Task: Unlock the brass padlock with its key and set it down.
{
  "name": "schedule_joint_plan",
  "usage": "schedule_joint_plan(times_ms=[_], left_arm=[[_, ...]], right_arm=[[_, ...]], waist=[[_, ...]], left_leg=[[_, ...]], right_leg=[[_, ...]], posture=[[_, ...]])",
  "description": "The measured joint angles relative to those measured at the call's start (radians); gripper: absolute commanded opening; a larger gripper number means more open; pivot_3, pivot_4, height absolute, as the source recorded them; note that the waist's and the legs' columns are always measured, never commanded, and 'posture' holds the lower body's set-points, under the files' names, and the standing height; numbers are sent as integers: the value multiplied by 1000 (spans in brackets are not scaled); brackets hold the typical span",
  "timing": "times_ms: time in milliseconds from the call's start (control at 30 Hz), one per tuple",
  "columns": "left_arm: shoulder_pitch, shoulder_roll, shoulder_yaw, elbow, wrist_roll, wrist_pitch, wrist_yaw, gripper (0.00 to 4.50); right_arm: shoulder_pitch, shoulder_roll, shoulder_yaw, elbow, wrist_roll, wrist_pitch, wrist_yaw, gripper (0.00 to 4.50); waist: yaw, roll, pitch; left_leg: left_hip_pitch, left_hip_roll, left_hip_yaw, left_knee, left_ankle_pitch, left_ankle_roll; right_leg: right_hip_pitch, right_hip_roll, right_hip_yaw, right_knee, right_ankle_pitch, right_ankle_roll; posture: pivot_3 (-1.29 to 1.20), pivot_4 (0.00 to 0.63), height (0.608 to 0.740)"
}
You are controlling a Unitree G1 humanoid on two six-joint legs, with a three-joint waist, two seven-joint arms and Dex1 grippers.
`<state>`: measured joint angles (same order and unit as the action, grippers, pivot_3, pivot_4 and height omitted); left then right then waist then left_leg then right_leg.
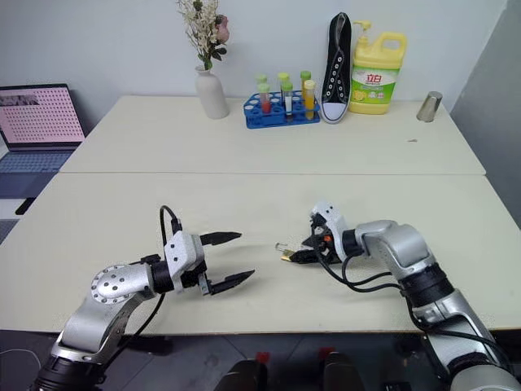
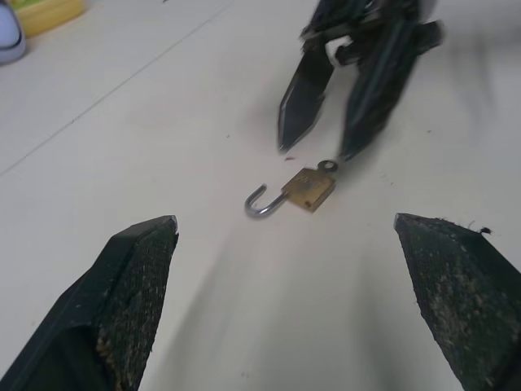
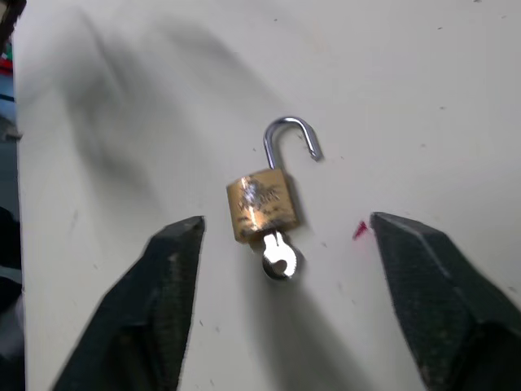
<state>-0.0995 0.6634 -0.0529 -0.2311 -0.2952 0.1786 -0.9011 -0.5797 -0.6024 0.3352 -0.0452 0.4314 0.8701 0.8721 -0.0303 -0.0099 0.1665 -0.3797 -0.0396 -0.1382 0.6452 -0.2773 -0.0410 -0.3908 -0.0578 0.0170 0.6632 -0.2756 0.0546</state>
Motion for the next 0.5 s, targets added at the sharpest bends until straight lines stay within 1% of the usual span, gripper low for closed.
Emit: schedule_joint_plan(times_ms=[67,233,367,500], left_arm=[[-8,26,4,-1,11,36,8,4500],[-13,67,20,-4,17,40,-20,4500],[-11,93,21,-6,0,39,-77,4500],[-13,97,20,-6,-1,35,-112,4500]], right_arm=[[58,-67,-23,-105,-26,-65,10,4486],[194,-178,-106,-367,-8,-135,61,4486],[280,-217,-176,-484,27,-130,61,4486],[292,-222,-197,-513,25,-129,42,4486]], waist=[[0,0,0],[-2,0,1],[-1,0,1],[-1,0,1]], left_leg=[[0,0,0,0,0,0],[0,1,1,0,0,0],[0,1,1,0,0,0],[1,1,1,0,0,0]], right_leg=[[0,0,0,0,0,0],[0,0,0,-1,0,0],[1,0,0,0,0,0],[1,0,0,-1,0,0]], posture=[[0,150,740],[0,150,740],[0,150,740],[0,150,740]])
